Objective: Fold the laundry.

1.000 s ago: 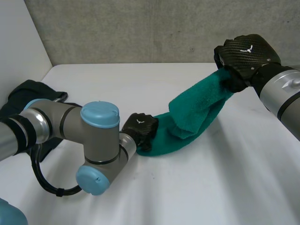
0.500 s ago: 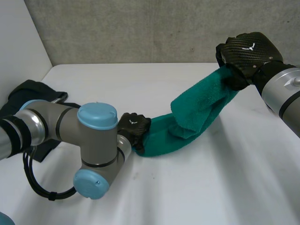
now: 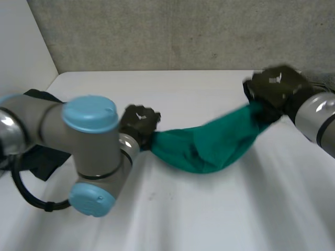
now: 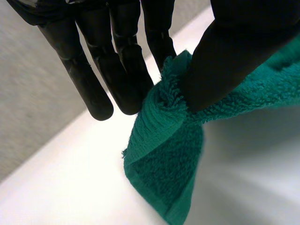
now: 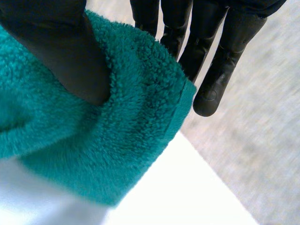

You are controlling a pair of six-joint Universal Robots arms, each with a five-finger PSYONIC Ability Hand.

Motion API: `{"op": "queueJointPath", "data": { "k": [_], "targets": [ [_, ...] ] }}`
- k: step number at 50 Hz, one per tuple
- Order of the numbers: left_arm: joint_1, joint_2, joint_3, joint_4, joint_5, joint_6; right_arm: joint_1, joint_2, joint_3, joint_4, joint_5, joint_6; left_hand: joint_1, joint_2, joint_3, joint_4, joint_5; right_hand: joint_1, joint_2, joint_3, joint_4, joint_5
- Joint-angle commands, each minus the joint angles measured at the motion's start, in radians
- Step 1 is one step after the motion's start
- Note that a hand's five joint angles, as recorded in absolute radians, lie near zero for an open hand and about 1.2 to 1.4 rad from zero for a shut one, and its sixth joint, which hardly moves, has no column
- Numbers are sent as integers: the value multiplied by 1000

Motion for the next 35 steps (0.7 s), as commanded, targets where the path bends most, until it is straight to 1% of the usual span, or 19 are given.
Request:
{"op": "queueJointPath", "data": {
  "k": [1,2,5,6,9,10,13,14,17,18,22,23,25,26,29,30,32,33,35],
  "targets": [
    [56,151,-102,0,14,5,-105,136,1,325,9,-288,275,203,210,199,244,433,219,215,210,244],
    [59,154,-114,3,16,7,-107,159,-3,324,3,-308,275,203,210,199,244,433,219,215,210,244],
    [64,147,-111,9,14,5,-107,197,-20,253,4,-276,275,203,210,199,244,433,219,215,210,244],
    [67,130,-94,21,14,7,-107,235,-35,176,3,-245,275,203,210,199,244,433,219,215,210,244],
    [69,75,-32,72,13,16,-107,281,-80,62,12,-198,275,203,210,199,244,433,219,215,210,244],
    [72,41,37,117,10,22,-107,309,-127,-7,14,-164,275,203,210,199,244,433,219,215,210,244],
    [93,9,152,181,5,43,-107,341,-224,-110,23,-98,275,203,210,199,244,433,219,215,210,244],
    [113,-2,233,217,3,66,-107,355,-286,-165,43,-54,275,203,210,199,244,433,219,215,210,244],
    [119,-1,344,280,3,94,-96,357,-383,-258,89,22,275,203,210,199,244,433,219,215,210,244],
    [119,6,398,332,0,103,-82,354,-428,-325,121,76,275,203,210,199,244,433,219,215,210,244],
    [118,50,432,479,-6,105,-78,337,-462,-500,155,211,275,203,210,199,244,433,219,215,210,244],
    [116,65,427,498,-6,105,-79,328,-465,-525,159,230,275,203,210,199,244,433,219,215,210,244],
    [118,97,410,530,-4,105,-76,302,-459,-536,152,253,275,203,210,199,244,433,219,215,210,244],
    [119,123,378,541,-3,106,-76,274,-450,-516,146,261,275,203,210,199,244,433,219,215,210,244],
    [118,156,294,540,0,102,-75,260,-427,-442,126,260,275,203,210,199,244,433,219,215,210,244],
    [116,165,229,540,3,103,-75,259,-399,-369,98,257,275,203,210,199,244,433,219,215,210,244],
    [115,168,162,537,5,102,-75,260,-367,-290,64,253,275,203,210,199,244,433,219,215,210,244],
    [113,168,130,537,5,102,-76,263,-330,-216,23,243,275,203,210,199,244,433,219,215,210,244],
    [107,168,36,532,8,100,-78,268,-281,-160,-20,224,275,203,210,199,244,433,219,215,210,244]
  ]
}}
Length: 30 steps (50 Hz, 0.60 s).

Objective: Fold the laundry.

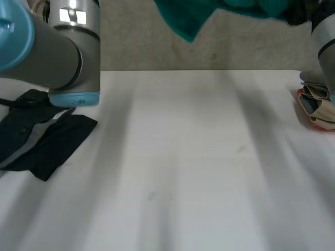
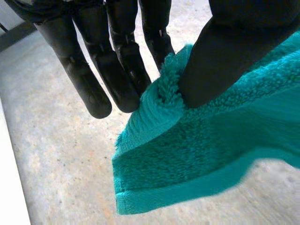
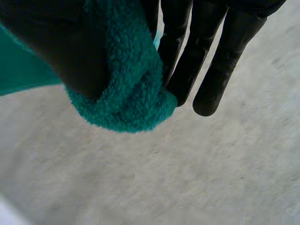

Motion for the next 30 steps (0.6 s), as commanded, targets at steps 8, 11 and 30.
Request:
{"op": "queueJointPath", "data": {
  "k": [8,11,30],
  "targets": [
    [-19,16,-558,-81,9,-11,-13,4,465,301,-257,-179,275,201,204,198,244,424,219,215,210,244],
    [-21,13,-630,-122,10,-9,-10,26,537,296,-250,-239,275,201,204,198,244,424,219,215,210,244],
    [-14,122,-678,-184,16,-3,-28,-169,625,766,-269,-578,275,201,204,198,244,-798,-1003,-1006,-1011,-977]
  ]
}}
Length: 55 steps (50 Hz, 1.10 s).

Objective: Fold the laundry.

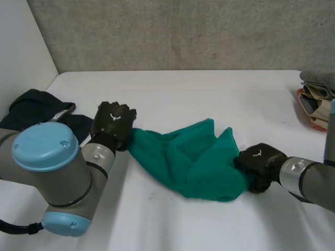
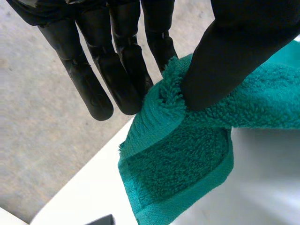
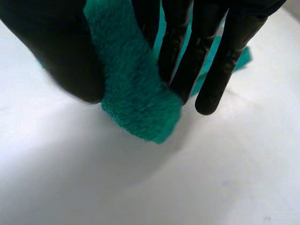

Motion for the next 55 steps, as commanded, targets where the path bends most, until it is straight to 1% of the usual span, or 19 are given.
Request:
{"op": "queueJointPath", "data": {
  "k": [1,5,8,10,16,22,24,27,30,33,35,38,39,41,43,46,49,52,55],
  "targets": [
    [3,66,29,6,2,1,-22,-134,-46,244,-22,-122,275,200,202,198,244,-592,-723,-725,-747,-756],
    [0,82,71,3,2,2,-34,-163,-142,157,-13,-33,275,200,202,198,244,-592,-723,-725,-747,-756],
    [-1,86,101,1,2,4,-34,-160,-205,143,-10,4,275,200,202,198,244,-592,-723,-725,-747,-756],
    [-6,89,124,1,2,4,-33,-125,-259,144,-11,25,275,200,202,198,244,-592,-723,-725,-747,-756],
    [-10,132,167,1,7,4,15,69,-431,143,-8,34,275,200,202,198,244,-592,-723,-725,-747,-756],
    [-21,166,198,-2,62,4,171,280,-653,149,-10,34,275,200,202,198,244,-592,-723,-725,-747,-756],
    [-24,171,201,-5,73,4,181,326,-704,154,-10,36,275,200,202,198,244,-587,-719,-721,-742,-752],
    [-26,174,209,-11,82,4,197,442,-800,163,-13,47,275,200,202,198,244,-575,-707,-709,-731,-740],
    [-29,174,213,-17,82,2,210,490,-842,160,-16,73,275,200,202,198,244,-570,-701,-703,-725,-734],
    [-40,175,213,-19,83,4,237,548,-896,155,-25,125,275,200,202,198,244,-517,-649,-651,-672,-682],
    [-43,177,215,-19,83,4,246,594,-931,155,-25,151,275,200,202,198,244,-397,-529,-531,-552,-562],
    [-41,177,217,-19,83,4,256,633,-959,158,-24,165,275,200,202,198,244,-294,-426,-428,-449,-459],
    [-41,181,220,-19,82,4,262,648,-968,158,-21,166,275,200,202,198,244,-108,-239,-241,-263,-272],
    [-41,187,221,-19,82,4,266,653,-975,158,-21,166,275,200,202,198,244,327,195,193,172,162],
    [-38,192,221,-19,82,2,265,641,-983,158,-16,168,275,200,202,198,244,629,497,495,474,464],
    [-35,194,223,-19,83,4,256,608,-989,166,-7,166,275,200,202,198,244,630,498,496,475,465],
    [-30,195,224,-19,83,5,253,519,-968,198,2,146,275,200,202,198,244,630,498,496,475,465],
    [-14,204,224,-20,83,5,195,412,-913,281,9,107,275,200,202,198,244,630,498,496,475,465],
    [19,215,224,-20,83,5,81,288,-839,361,16,10,275,200,202,198,244,630,498,496,475,465]
  ]
}}
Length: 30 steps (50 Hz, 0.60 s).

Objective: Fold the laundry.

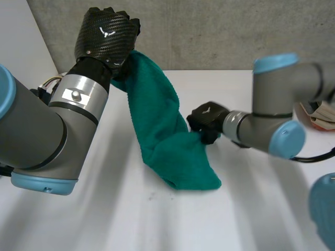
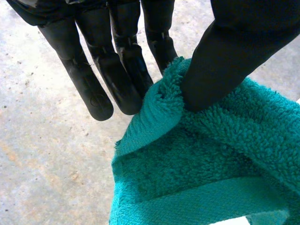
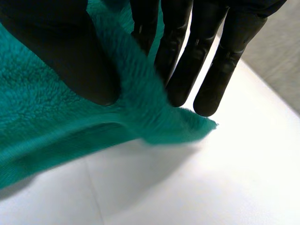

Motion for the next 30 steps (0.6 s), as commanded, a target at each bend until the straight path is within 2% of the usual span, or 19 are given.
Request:
{"op": "queueJointPath", "data": {
  "k": [1,7,12,15,16,18,19,22,25,30],
  "targets": [
    [60,22,1,-1,0,1,-191,-294,147,185,22,-165,275,200,201,197,244,407,217,219,218,252],
    [93,28,2,0,-1,-3,-303,-484,330,254,21,-245,275,200,201,197,244,407,217,219,218,252],
    [95,26,4,0,-1,-3,-308,-582,543,279,2,-283,275,200,201,197,244,407,217,219,218,252],
    [92,20,4,2,-1,-4,-299,-608,705,288,7,-363,275,200,201,197,244,407,217,219,218,252],
    [90,17,5,2,-1,-4,-297,-608,741,290,12,-387,275,200,201,197,244,347,157,159,158,192],
    [87,14,7,3,-1,-4,-294,-608,799,288,18,-426,275,200,201,197,244,-282,-471,-469,-471,-437],
    [84,13,10,3,-1,-4,-286,-613,844,278,15,-456,275,200,201,197,244,-671,-861,-859,-860,-827],
    [80,5,19,3,-1,-4,-274,-612,850,226,15,-463,275,200,201,197,244,-737,-927,-924,-926,-892],
    [70,-7,37,2,-1,-4,-266,-610,784,112,24,-402,275,200,201,197,244,-795,-985,-983,-985,-951],
    [57,-4,65,0,0,-3,-277,-607,587,-23,51,-146,275,200,201,197,244,-772,-962,-960,-961,-927]
  ]
}}
